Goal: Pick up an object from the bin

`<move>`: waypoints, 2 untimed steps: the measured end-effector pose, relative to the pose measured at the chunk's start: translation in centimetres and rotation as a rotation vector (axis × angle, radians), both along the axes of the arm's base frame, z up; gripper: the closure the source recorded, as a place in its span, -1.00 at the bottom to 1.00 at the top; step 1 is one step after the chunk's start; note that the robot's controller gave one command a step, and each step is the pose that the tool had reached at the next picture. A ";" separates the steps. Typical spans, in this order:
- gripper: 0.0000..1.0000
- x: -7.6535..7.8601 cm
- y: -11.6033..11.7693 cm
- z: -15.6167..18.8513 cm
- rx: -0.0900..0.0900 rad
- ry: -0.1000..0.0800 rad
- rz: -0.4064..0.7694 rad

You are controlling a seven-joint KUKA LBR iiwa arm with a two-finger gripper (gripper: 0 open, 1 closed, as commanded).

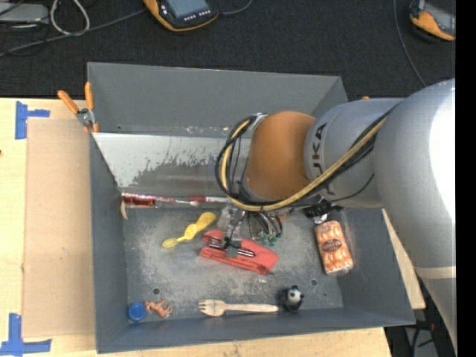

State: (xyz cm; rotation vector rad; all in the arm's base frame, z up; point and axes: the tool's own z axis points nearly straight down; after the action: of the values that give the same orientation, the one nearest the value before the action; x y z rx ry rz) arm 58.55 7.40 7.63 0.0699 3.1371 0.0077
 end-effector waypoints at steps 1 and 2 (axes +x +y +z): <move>1.00 1.5 2.3 6.0 -0.002 0.006 0.030; -1.00 2.1 2.3 6.8 -0.002 0.006 0.041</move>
Offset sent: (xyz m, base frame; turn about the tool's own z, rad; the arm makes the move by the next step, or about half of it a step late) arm 0.0226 0.0172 0.0389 -0.0511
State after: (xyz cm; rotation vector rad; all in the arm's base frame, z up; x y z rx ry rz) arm 60.60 9.75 14.41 0.0049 3.1441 0.0052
